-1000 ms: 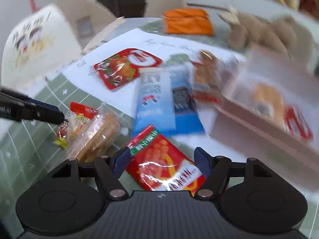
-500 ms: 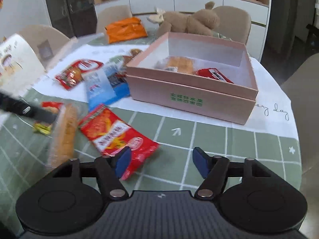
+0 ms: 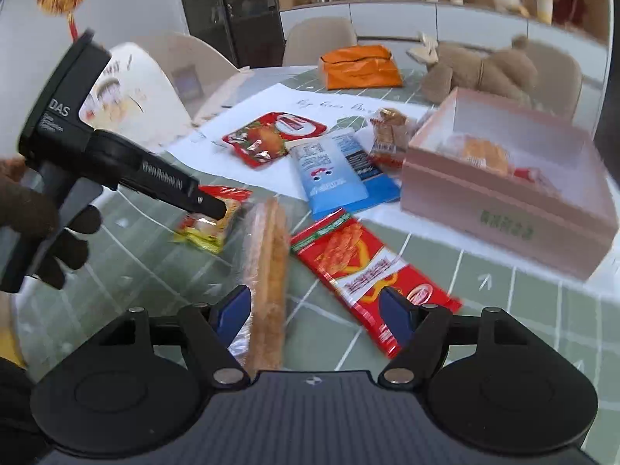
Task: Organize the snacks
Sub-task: 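Grasp the cartoon-boy snack bag with the left gripper while the right grasps the red spicy-strip packet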
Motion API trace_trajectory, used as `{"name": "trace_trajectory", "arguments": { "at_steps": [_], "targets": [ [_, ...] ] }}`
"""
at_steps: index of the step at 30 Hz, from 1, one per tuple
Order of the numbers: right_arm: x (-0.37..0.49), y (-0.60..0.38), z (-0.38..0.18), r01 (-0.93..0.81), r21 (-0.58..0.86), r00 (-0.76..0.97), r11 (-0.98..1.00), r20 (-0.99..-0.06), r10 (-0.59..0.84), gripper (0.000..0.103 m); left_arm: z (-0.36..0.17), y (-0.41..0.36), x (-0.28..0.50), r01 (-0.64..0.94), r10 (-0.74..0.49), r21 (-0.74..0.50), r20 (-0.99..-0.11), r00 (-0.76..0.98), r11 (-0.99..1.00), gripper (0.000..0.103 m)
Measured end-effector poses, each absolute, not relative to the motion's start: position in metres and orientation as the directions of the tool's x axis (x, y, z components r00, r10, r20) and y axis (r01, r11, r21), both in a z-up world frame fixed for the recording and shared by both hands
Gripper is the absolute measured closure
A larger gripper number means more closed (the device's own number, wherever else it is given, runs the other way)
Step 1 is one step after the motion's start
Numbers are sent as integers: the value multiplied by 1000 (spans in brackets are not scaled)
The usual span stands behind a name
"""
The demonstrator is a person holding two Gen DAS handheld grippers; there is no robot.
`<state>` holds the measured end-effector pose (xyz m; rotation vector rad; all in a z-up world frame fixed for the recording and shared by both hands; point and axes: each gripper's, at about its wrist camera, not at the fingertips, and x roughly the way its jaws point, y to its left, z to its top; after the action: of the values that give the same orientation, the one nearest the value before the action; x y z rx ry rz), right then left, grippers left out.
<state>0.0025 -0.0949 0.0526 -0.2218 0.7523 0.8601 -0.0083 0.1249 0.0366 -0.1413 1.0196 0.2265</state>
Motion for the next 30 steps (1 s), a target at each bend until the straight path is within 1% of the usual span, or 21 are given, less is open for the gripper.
{"name": "trace_trajectory", "arguments": {
  "at_steps": [3,4,5,6,7,9,12,15,16,17,18,19,20,21,22,24,26,27,28,29,30],
  "targets": [
    [16,-93,53,-755,40,472,654,-659,586,28,37,130,-10,-270,134,-7,-856,500,963,48],
    [23,-94,51,-754,28,480,657,-659,579,25,38,133,-10,-284,143,-5,-857,496,959,48],
    [31,-94,47,-752,19,481,659,-668,568,22,39,136,-12,-294,149,-3,-857,494,956,48],
    [41,-92,42,-752,19,468,659,-687,555,22,40,139,-14,-299,146,-10,-857,495,954,50],
    [50,-92,35,-756,30,447,654,-707,548,22,41,141,-16,-294,126,-31,-857,500,955,51],
    [61,-92,26,-748,74,411,660,-728,548,22,41,144,-17,-252,42,-100,-863,504,962,51],
    [62,-96,23,-740,166,359,652,-722,591,21,43,144,-19,-193,-47,-168,-858,511,967,51],
    [53,-98,22,-729,190,359,658,-712,604,21,43,136,-19,-150,-86,-191,-849,522,970,51],
    [49,-98,23,-724,178,371,666,-714,594,29,44,132,-20,-153,-77,-184,-844,531,971,51],
    [46,-99,24,-722,154,387,675,-718,578,40,46,130,-21,-168,-52,-168,-840,539,971,51],
    [44,-103,26,-717,151,390,680,-723,571,43,48,130,-23,-194,-17,-145,-840,542,970,52],
    [45,-108,27,-700,162,393,696,-726,564,56,50,132,-25,-231,22,-123,-841,541,965,52],
    [47,-114,28,-678,178,396,714,-729,558,63,52,136,-27,-280,60,-112,-840,539,953,52],
    [50,-123,28,-650,191,407,736,-730,549,64,53,142,-31,-333,80,-124,-840,537,935,54],
    [52,-133,28,-614,187,433,767,-733,525,64,53,150,-35,-390,80,-163,-840,537,906,54],
    [53,-152,25,-557,174,481,812,-730,486,63,50,167,-41,-464,34,-268,-837,546,844,54],
    [51,-171,24,-512,193,510,837,-716,477,61,44,174,-39,-475,-27,-342,-833,553,811,54],
    [50,-177,23,-499,208,517,841,-707,482,59,41,173,-34,-467,-42,-347,-836,547,814,54],
    [50,-181,21,-492,219,522,843,-701,486,52,40,170,-28,-452,-45,-338,-838,545,825,54],
    [49,-182,20,-484,227,527,845,-695,489,42,39,165,-22,-431,-45,-323,-839,542,843,53],
    [47,-181,19,-481,228,533,846,-690,489,38,37,159,-15,-403,-40,-297,-843,536,866,53]
  ]
}}
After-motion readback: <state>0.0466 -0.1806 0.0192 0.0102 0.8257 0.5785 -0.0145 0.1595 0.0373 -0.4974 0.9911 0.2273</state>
